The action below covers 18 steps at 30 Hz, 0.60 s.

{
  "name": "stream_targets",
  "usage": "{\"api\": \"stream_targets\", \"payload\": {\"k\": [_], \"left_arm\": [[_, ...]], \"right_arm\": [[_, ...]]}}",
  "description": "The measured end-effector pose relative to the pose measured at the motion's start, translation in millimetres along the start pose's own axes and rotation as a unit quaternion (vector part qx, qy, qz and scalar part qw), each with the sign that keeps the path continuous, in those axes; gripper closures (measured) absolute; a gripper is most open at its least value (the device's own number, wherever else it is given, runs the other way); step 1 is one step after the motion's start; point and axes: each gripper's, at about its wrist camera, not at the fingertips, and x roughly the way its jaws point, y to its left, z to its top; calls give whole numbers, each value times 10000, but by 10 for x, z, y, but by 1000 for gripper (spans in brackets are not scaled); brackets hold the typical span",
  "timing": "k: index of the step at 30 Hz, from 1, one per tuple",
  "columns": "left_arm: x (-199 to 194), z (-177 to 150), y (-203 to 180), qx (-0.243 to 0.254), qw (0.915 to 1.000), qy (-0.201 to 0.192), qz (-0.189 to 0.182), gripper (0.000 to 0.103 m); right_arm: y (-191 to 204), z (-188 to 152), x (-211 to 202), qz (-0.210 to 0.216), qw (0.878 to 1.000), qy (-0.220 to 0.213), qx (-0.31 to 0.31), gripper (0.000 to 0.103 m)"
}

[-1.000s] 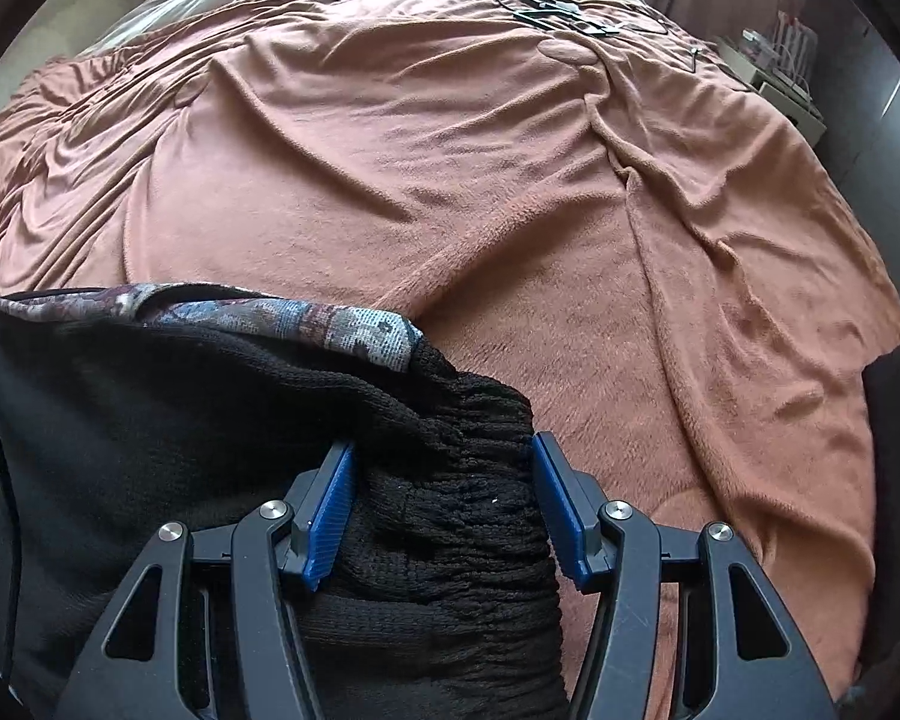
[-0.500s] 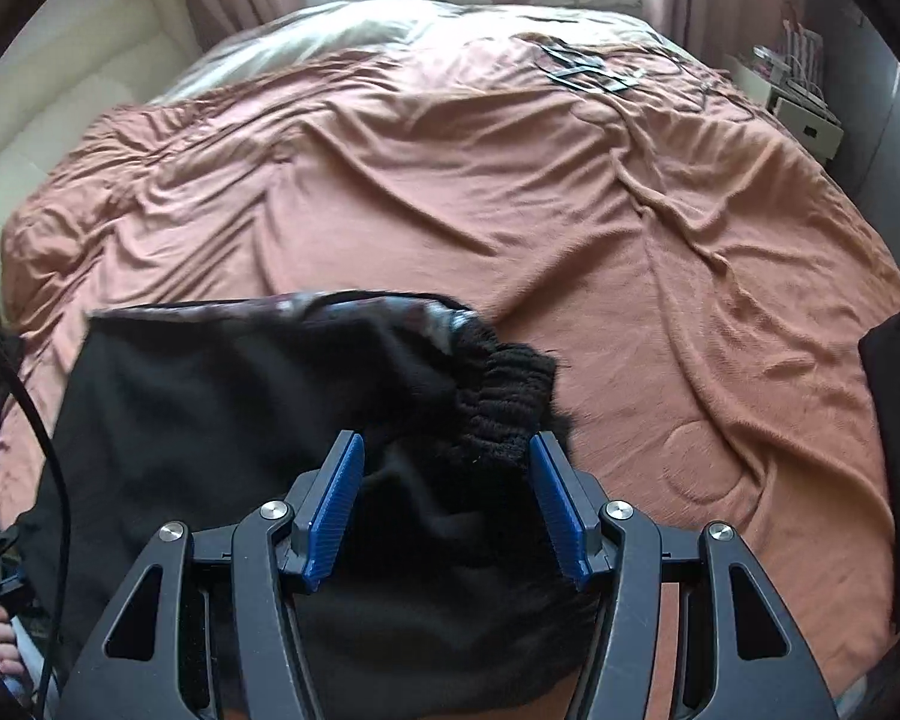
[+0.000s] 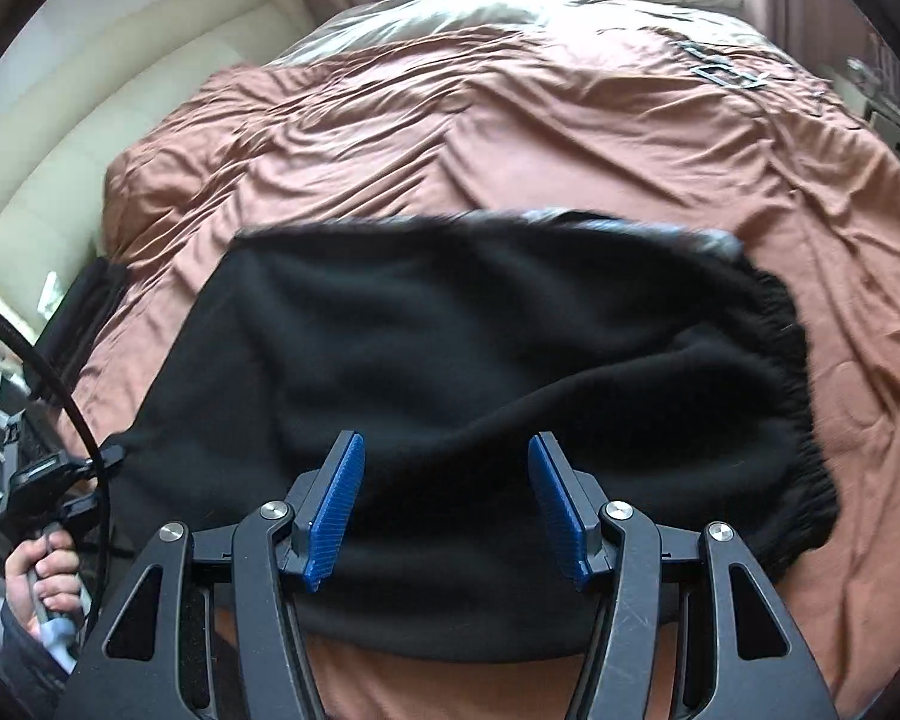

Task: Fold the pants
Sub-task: 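Open the right gripper, release the waistband, and move it over the pants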

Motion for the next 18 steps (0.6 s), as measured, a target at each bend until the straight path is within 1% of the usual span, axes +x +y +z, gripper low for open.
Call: {"api": "stream_targets", "payload": {"k": [2, 3, 9, 13, 17, 18], "left_arm": [[-5, 3, 40, -2, 10000, 20, -70, 88], [-16, 1, 40, 41, 10000, 16, -84, 89], [-53, -18, 17, 194, 9998, 9, -87, 90], [-20, 9, -1, 220, 9997, 37, -129, 90], [-46, -21, 20, 267, 9995, 49, -158, 90], [-49, -31, 21, 293, 9994, 47, -155, 90]], "right_arm": [[100, -82, 25, 147, 9998, 80, -53, 48], [148, -63, 60, 199, 9997, 120, -82, 48], [338, -166, 198, 628, 9969, 344, -315, 63], [424, -234, 317, 811, 9953, 403, -357, 66], [493, -283, 501, 934, 9945, 394, -280, 67], [508, -305, 544, 931, 9944, 432, -270, 69]]}}
